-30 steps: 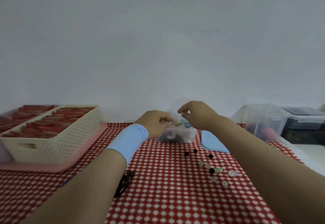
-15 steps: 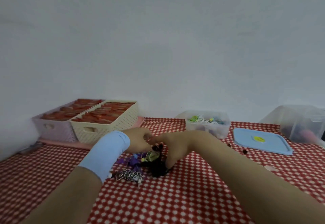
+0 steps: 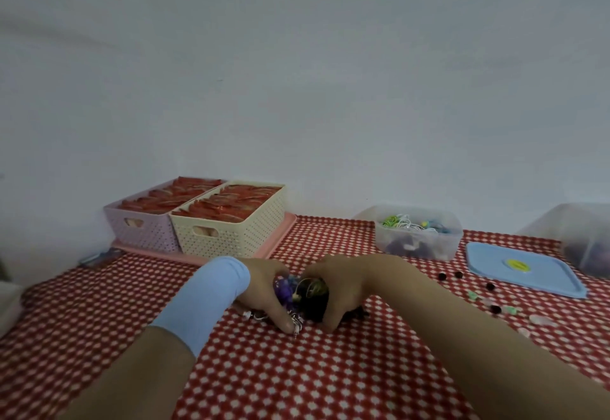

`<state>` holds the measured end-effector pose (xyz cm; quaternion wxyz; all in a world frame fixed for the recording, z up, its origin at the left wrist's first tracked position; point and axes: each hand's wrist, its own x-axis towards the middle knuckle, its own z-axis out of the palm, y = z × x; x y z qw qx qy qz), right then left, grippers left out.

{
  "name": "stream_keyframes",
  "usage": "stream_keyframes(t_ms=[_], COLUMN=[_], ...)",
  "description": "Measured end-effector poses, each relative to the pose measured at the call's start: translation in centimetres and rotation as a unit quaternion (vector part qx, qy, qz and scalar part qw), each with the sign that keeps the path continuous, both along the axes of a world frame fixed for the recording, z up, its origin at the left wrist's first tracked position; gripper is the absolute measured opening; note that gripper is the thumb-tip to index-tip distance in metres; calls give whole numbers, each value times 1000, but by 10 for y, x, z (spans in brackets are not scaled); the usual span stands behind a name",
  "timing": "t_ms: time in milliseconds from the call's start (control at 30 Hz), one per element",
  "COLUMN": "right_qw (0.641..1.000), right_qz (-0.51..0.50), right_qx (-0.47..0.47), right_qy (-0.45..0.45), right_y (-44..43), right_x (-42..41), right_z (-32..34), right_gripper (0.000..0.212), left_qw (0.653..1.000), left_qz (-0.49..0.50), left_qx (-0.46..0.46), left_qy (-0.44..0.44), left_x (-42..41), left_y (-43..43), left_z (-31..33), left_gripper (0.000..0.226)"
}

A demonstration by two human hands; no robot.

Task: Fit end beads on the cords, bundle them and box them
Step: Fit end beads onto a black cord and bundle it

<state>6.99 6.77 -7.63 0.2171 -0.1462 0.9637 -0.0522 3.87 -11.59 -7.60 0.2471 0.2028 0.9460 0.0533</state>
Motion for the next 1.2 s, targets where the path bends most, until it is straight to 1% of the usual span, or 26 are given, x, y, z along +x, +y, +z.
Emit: stream_keyframes(t_ms=[33, 67, 133, 167, 267, 367, 433, 500, 567, 600, 667, 733, 800, 867, 933, 967, 1033, 1067, 1133, 1200], right_qw=[1000, 999, 996, 992, 979, 967, 965, 967, 970, 969, 959, 945, 939, 947, 961, 968, 973, 972, 965, 950], right_qz=[-8, -15, -28, -40, -81, -114, -129, -142, -154, -160, -171, -182, -194, -200, -194, -189, -176, -173, -180, -198], right_qx=[-10, -26, -44, -52, -82, -103, -114, -130, -136, -141, -173, -201, -199, -167, -123, -97, -59, -63, -105, -161], right_qy=[13, 29, 78, 105, 167, 202, 200, 167, 128, 123, 144, 181, 201, 190, 152, 136, 139, 148, 162, 180], right_y=[2, 4, 12, 19, 47, 77, 94, 111, 124, 130, 141, 153, 159, 160, 155, 152, 149, 149, 152, 158], right_x=[0, 1, 2, 4, 8, 13, 16, 20, 23, 25, 27, 28, 30, 34, 39, 40, 40, 40, 41, 44], right_z=[-2, -4, -6, -5, -3, 3, 7, 7, 6, 6, 5, 5, 6, 6, 3, -2, -11, -15, -17, -14], right_gripper=[87, 81, 62, 54, 40, 31, 32, 45, 62, 62, 50, 31, 11, 10, 16, 20, 24, 20, 11, 16], left_qw=[1000, 999, 994, 991, 979, 962, 955, 958, 968, 970, 964, 955, 947, 943, 948, 953, 959, 961, 960, 958], left_qz=[-8, -17, -35, -39, -39, -58, -51, -45, -55, -62, -65, -62, -65, -84, -113, -127, -143, -146, -147, -148], left_qx=[7, 27, 89, 121, 189, 253, 279, 264, 206, 175, 146, 140, 146, 188, 217, 210, 184, 175, 169, 168], left_qy=[20, 35, 51, 50, 69, 87, 87, 97, 132, 158, 211, 253, 280, 263, 206, 180, 159, 159, 165, 179], left_x=[2, 3, 1, 0, -6, -7, -7, -11, -13, -12, -8, -3, 2, 5, 8, 9, 8, 6, 3, 1], left_y=[3, 8, 16, 22, 42, 72, 91, 107, 115, 117, 118, 122, 129, 138, 148, 152, 159, 161, 162, 163], left_z=[-1, -1, -5, -7, -9, -6, -3, -2, -3, -3, -1, 2, 6, 9, 7, 5, -3, -6, -9, -9], left_gripper=[102, 92, 69, 64, 69, 55, 57, 62, 65, 66, 62, 54, 44, 34, 31, 33, 38, 40, 43, 41])
